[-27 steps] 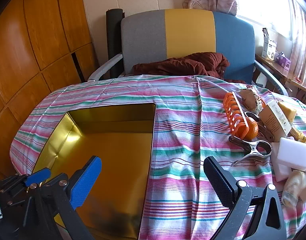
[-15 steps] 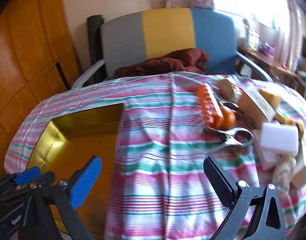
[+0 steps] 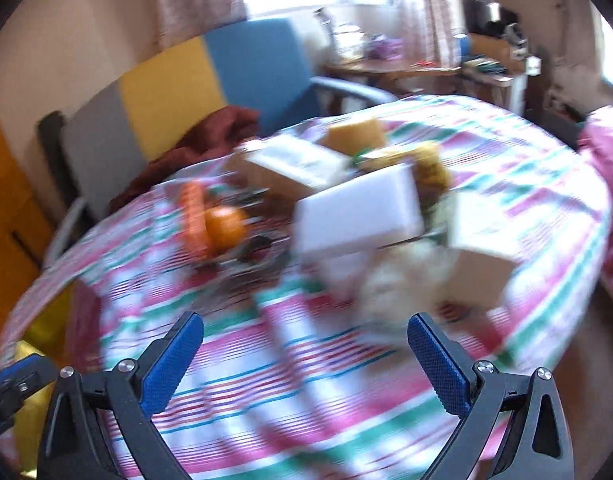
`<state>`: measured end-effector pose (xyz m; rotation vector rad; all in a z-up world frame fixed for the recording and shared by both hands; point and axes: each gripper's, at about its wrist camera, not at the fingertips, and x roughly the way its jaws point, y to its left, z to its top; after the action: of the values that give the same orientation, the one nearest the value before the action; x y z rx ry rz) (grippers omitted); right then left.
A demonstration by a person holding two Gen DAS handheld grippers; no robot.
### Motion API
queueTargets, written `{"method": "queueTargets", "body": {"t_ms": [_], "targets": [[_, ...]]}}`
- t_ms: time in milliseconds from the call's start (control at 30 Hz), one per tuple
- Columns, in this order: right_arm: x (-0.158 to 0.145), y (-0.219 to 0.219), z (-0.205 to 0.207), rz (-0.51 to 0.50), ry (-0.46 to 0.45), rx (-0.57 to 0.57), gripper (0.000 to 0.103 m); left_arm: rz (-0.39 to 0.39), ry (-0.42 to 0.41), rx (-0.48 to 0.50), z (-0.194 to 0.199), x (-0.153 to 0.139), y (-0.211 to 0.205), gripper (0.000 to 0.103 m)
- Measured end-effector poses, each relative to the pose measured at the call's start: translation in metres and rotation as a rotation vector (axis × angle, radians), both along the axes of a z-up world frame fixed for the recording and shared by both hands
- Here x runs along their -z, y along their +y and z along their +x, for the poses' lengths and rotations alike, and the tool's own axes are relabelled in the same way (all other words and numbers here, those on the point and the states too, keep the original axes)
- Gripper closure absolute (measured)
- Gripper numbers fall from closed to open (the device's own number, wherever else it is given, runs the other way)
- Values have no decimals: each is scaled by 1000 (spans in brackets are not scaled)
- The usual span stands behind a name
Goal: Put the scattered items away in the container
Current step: 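Swing both tools from the gold tray toward the scattered items, then grasp the silver metal clip with the left tool while the right grasps the beige knit cap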
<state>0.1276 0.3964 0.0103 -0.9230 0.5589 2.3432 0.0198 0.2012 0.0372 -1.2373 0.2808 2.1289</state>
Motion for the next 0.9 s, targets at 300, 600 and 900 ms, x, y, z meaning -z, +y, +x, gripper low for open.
{"method": "queueTargets", "body": {"t_ms": [300, 600, 900], "targets": [[31, 44, 23, -78, -31, 109, 7, -84, 27, 302, 3, 19, 90, 61], [46, 56, 10, -75, -9, 72, 33, -138, -8, 372, -23, 58, 129, 65], [58, 64, 10, -138, 23, 56, 35, -122, -45, 442, -18, 73, 136, 88]]}}
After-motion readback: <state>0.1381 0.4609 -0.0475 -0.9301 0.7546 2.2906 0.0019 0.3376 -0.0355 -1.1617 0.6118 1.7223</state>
